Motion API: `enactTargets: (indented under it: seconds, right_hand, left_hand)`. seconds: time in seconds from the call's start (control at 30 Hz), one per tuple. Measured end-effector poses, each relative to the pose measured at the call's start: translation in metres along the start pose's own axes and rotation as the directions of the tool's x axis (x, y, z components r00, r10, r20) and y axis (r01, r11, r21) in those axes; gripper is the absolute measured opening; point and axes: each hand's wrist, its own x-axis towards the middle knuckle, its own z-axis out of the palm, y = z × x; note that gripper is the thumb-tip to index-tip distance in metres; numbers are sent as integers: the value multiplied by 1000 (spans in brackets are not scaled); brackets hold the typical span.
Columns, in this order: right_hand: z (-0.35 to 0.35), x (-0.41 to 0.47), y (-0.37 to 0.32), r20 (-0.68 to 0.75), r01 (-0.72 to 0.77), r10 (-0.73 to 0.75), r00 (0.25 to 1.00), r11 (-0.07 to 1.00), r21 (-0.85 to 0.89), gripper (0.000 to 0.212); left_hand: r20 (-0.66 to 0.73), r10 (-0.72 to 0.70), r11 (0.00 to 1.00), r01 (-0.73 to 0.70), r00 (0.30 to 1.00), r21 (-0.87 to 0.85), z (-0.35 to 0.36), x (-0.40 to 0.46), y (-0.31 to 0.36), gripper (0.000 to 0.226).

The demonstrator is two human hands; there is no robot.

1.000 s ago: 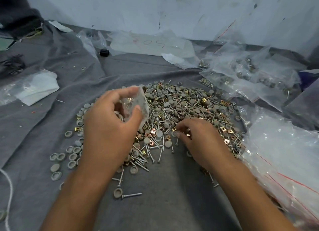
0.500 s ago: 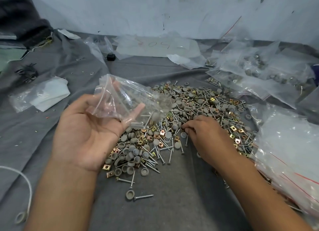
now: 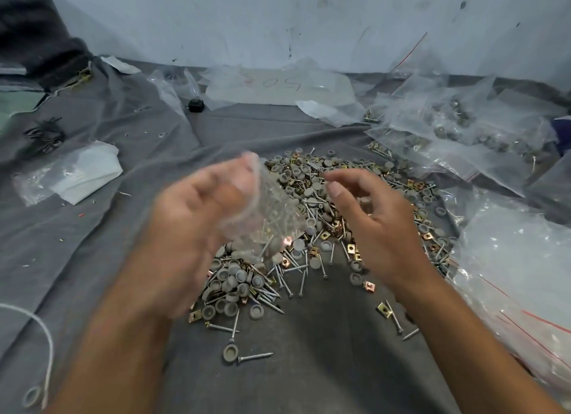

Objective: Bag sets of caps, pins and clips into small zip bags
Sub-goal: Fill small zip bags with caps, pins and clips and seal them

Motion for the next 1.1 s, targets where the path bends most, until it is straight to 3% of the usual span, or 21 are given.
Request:
enactTargets:
  seconds: [0.07, 0.13, 0.27, 0.4, 0.47, 0.67, 0.83, 1.0, 1.1]
  right_hand:
    - [-4, 1, -16, 109, 23, -47, 993, 976, 218, 26]
    - [-8, -2, -25, 207, 28, -90, 974, 958, 284, 26]
    - [-11, -8, -28, 240, 25, -97, 966, 958, 287, 14]
    - [-16, -8, -26, 327, 29, -93, 940, 980, 196, 16]
    - [-20, -8, -25, 351, 10, -76, 933, 982, 187, 18]
    - [-21, -8, -23, 300, 45, -92, 950, 986, 160, 9]
    - [-18, -10, -26, 256, 63, -113, 960, 979, 193, 5]
    - [-19, -13, -23, 177, 27, -77, 981, 963, 267, 11]
    - [-16, -17, -23, 170, 14, -59, 984, 966, 258, 17]
  left_hand:
    - [110, 13, 923, -54, 994, 381, 9, -3, -8, 58]
    - [183, 53, 841, -143, 982, 522, 14, -4, -15, 44]
    - [207, 104, 813, -203, 973, 545, 13, 0, -17, 31]
    - [265, 5, 797, -164, 964, 581, 8, -3, -15, 63]
    - [286, -36, 800, -144, 958, 582, 7, -3, -15, 67]
    - [330, 17, 879, -171, 944, 444, 9, -2, -13, 43]
    - [280, 59, 897, -174, 958, 405, 12, -2, -15, 31]
    - [-34, 200, 935, -180, 979, 304, 12, 3, -17, 35]
    - [-137, 208, 951, -168, 968, 258, 12, 6, -19, 39]
